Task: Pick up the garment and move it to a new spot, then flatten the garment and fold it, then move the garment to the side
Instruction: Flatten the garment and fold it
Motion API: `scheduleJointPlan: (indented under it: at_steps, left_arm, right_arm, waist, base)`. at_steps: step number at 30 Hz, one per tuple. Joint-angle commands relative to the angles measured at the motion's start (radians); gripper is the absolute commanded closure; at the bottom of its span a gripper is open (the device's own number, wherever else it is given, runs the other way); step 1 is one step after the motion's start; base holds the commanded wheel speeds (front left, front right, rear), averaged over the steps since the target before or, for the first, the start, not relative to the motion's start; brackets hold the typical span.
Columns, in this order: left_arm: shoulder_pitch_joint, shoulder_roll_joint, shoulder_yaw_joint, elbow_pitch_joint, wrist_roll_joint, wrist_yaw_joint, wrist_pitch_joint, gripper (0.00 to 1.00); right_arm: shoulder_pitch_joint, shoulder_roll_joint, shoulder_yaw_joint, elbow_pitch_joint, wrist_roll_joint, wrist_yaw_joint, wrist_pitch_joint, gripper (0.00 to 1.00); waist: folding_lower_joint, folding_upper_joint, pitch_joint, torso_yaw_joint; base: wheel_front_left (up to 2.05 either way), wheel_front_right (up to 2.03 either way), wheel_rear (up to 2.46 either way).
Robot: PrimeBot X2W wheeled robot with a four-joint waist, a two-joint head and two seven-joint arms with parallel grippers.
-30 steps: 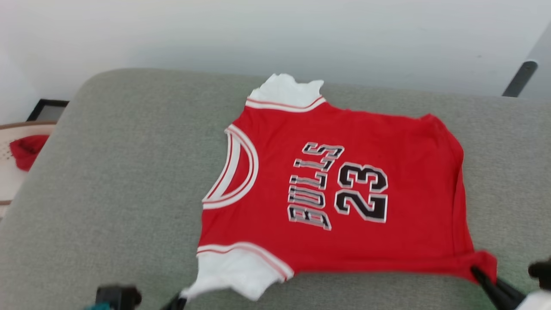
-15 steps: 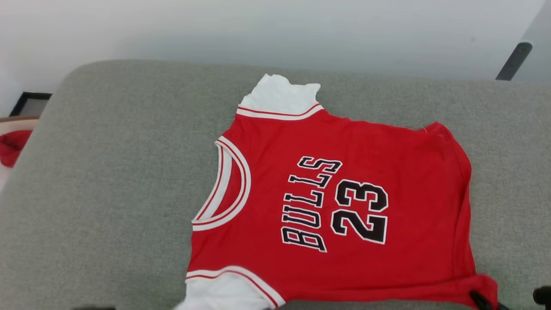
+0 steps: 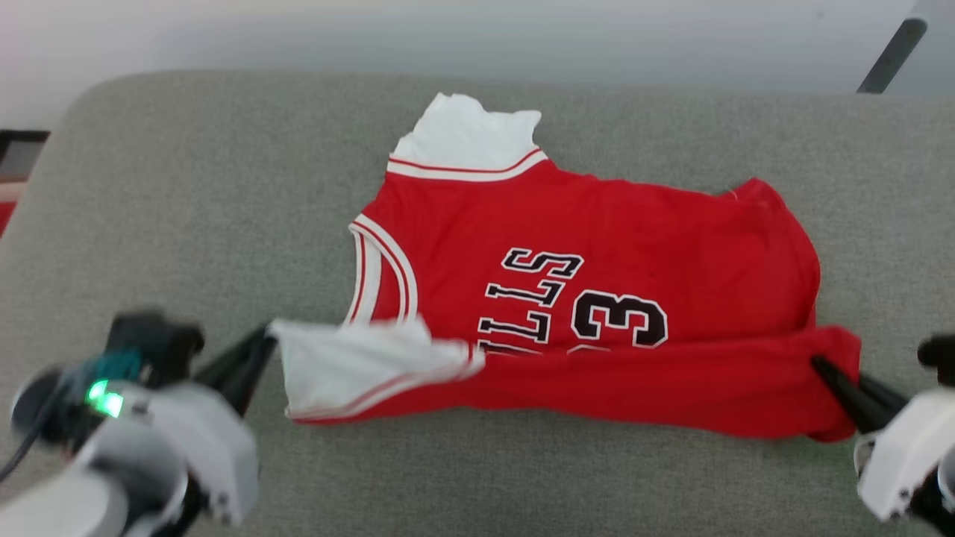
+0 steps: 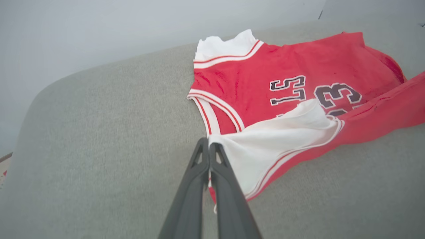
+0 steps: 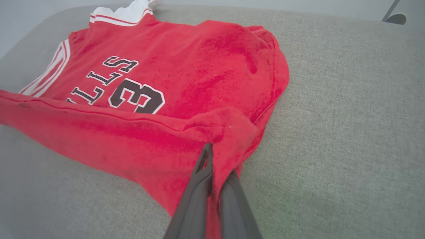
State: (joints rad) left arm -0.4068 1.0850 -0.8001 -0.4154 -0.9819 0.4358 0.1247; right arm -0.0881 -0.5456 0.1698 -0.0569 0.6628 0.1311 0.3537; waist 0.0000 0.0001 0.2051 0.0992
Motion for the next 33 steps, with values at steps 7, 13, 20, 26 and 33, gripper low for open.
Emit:
scheduleJointPlan:
  at_steps: [7,13,20,26,33]
  left_arm:
    - [-0.252,-0.174,-0.051,0.311,0.071,-0.204,0.073,1.00]
    - [-0.344,-0.293,-0.097,0.555,0.058,-0.326,0.112,1.00]
    - [-0.379,-0.371,-0.120,0.706,0.020,-0.399,0.143,1.00]
    - [-0.375,-0.372,-0.108,0.727,0.004,-0.389,0.139,0.00]
    - [-0.331,-0.346,-0.088,0.662,-0.003,-0.354,0.098,0.00]
  right_arm:
    - [-0.164,0.048,-0.004,0.127,-0.055,-0.001,0.067,1.00]
    - [-0.240,0.079,0.021,0.195,-0.077,-0.001,0.118,1.00]
    - [-0.280,0.094,0.019,0.231,-0.069,-0.001,0.169,1.00]
    - [-0.284,0.094,-0.002,0.218,-0.074,-0.001,0.213,0.00]
    - [-0.247,0.111,-0.049,0.186,-0.086,-0.001,0.217,0.00]
  waist:
    - [0.0000,-0.0001,0.064,0.001]
    - [0.0000,-0.0001,0.091,-0.006]
    - [0.0000,-0.0001,0.093,-0.006]
    - [0.0000,-0.0001,0.069,-0.002]
    - [0.0000,-0.0001,0.019,0.009]
  base:
    - [0.00,0.00,0.00]
    - [0.00,0.00,0.00]
    - [0.00,0.00,0.00]
    - [0.00,0.00,0.00]
    - [0.00,0.00,0.00]
